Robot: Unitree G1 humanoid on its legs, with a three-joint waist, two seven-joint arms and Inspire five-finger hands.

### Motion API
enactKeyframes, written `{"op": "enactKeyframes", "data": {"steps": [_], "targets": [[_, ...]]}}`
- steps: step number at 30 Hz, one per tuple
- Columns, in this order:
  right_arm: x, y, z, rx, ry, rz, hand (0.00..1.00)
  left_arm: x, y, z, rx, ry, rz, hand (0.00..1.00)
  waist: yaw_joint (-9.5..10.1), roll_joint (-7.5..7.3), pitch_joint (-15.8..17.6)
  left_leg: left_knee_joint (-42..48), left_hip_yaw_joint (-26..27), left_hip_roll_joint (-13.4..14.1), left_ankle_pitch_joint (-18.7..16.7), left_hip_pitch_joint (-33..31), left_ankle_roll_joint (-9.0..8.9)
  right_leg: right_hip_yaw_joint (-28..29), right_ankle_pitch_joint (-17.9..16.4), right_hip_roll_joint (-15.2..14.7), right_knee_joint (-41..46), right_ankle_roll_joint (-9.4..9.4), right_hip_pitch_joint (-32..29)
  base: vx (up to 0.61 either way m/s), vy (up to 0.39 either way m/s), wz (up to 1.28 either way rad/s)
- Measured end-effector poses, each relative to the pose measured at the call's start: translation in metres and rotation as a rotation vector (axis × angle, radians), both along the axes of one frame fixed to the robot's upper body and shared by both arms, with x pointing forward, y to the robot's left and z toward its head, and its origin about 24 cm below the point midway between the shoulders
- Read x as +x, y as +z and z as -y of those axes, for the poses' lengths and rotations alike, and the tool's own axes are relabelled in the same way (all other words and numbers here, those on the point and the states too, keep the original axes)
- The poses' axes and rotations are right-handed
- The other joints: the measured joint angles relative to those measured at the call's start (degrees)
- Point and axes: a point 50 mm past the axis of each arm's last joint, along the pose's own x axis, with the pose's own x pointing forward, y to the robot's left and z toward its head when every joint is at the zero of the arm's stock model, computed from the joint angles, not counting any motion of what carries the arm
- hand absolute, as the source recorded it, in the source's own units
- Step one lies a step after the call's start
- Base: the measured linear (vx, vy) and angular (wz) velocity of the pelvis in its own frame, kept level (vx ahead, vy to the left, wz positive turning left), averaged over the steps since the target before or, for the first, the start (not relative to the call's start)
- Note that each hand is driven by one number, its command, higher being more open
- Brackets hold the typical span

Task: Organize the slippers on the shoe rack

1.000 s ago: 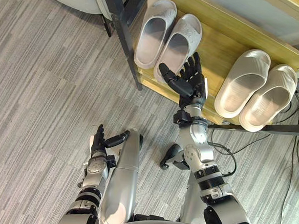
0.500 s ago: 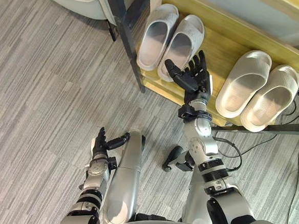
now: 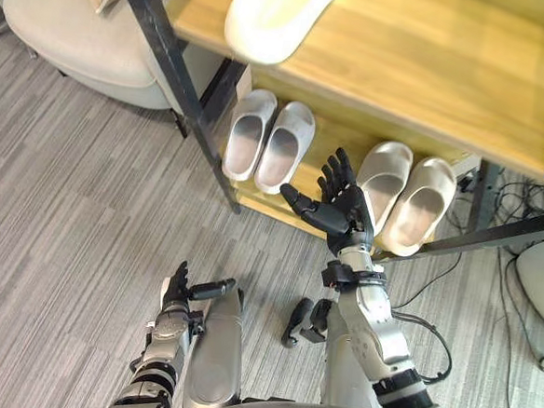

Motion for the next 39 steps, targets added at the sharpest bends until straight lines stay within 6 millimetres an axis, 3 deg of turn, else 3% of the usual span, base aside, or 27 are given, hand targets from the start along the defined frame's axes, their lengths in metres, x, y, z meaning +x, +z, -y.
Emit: {"op": "enactKeyframes", "data": {"steps": [4, 7, 10, 13, 16, 23, 31, 33, 35, 36, 39], "targets": [[-0.013, -0.023, 0.012, -0.19, 0.029, -0.049, 1.0, -0.013, -0.012, 0.012, 0.031, -0.127, -0.101, 1.0, -1.37, -0.25, -2.14, -13.14, 2.47, -0.51, 5.23, 9.02, 1.17, 0.42, 5.23, 1.1, -11.69, 1.19, 7.2, 0.11, 0.075, -0.1], [-0.023, -0.051, 0.017, -0.284, 0.032, -0.163, 1.0, -0.029, -0.022, 0.016, 0.048, -0.173, -0.174, 1.0, -2.65, 0.46, -4.44, -20.47, 4.07, -0.57, 7.89, 14.3, 1.62, 0.79, 8.3, 2.12, -18.76, 2.18, 11.69, 0.08, 0.077, -0.15], [-0.048, -0.092, 0.032, -0.393, 0.017, -0.347, 1.0, -0.045, -0.03, 0.022, 0.042, -0.194, -0.229, 1.0, -2.96, 2.28, -7.07, -27.91, 5.4, -0.88, 10.7, 19.36, 2.16, 1.3, 11.62, 3.02, -26.26, 3.2, 16.04, 0.12, 0.107, -0.12], [-0.067, -0.121, 0.041, -0.475, 0.027, -0.491, 1.0, -0.056, -0.034, 0.027, 0.04, -0.213, -0.264, 1.0, -3.24, 4.19, -8.75, -33.43, 6.57, -0.9, 12.97, 23.58, 2.23, 1.71, 15.24, 4.24, -33.49, 3.77, 20.61, 0.08, 0.067, -0.13], [-0.083, -0.14, 0.047, -0.564, 0.04, -0.583, 1.0, -0.062, -0.036, 0.03, 0.046, -0.236, -0.279, 1.0, -3.54, 5.09, -9.81, -34.52, 6.82, -1.13, 13.29, 25.75, 2.15, 1.86, 18.02, 4.99, -38.99, 4.21, 24.51, 0.02, 0.056, -0.05], [-0.108, -0.17, 0.056, -0.614, 0.003, -0.758, 1.0, -0.062, -0.037, 0.035, 0.06, -0.287, -0.282, 1.0, -3.56, 4.75, -10.77, -36.31, 6.22, -1.71, 14.91, 26.31, 2.69, 1.55, 24.26, 6.56, -49.48, 3.55, 29.05, -0.07, 0.026, 0.02], [-0.121, -0.187, 0.072, -0.573, -0.092, -0.901, 1.0, -0.054, -0.033, 0.049, 0.087, -0.423, -0.235, 1.0, -4.15, 4.77, -11.08, -38.02, 6.05, -1.59, 15.54, 28.15, 2.65, 1.91, 24.98, 6.82, -49.87, 3.59, 29.88, -0.08, 0.008, -0.02], [-0.121, -0.187, 0.073, -0.556, -0.103, -0.911, 1.0, -0.03, -0.013, 0.055, 0.086, -0.512, -0.106, 1.0, -4.6, 4.83, -11.06, -38.47, 5.23, -1.8, 15.61, 27.85, 2.61, 1.57, 24.91, 6.67, -49.83, 3.45, 29.8, -0.03, -0.002, 0.1], [-0.12, -0.187, 0.074, -0.532, -0.116, -0.914, 1.0, -0.018, 0.017, 0.062, 0.045, -0.556, 0.095, 1.0, -5.36, 5.1, -11.09, -38.64, 3.89, -2.09, 15.76, 27.16, 2.82, 0.56, 24.83, 6.56, -49.81, 3.38, 29.78, 0.02, -0.013, 0.2], [-0.124, -0.187, 0.079, -0.517, -0.144, -0.931, 1.0, -0.017, 0.047, 0.078, -0.057, -0.599, 0.276, 1.0, -5.05, 5.55, -11.59, -39.11, 3.21, -2.21, 15.79, 27.26, 2.85, 0.15, 24.64, 6.49, -49.82, 3.63, 29.82, 0.05, -0.009, 0.23], [-0.129, -0.189, 0.087, -0.527, -0.155, -0.949, 1.0, -0.022, 0.065, 0.098, -0.173, -0.669, 0.391, 1.0, -4.56, 6.6, -12.41, -39.39, 2.7, -2.44, 16.1, 27.78, 3.07, -0.53, 24.35, 6.41, -49.78, 3.64, 30.31, 0.11, -0.001, 0.18]]}}
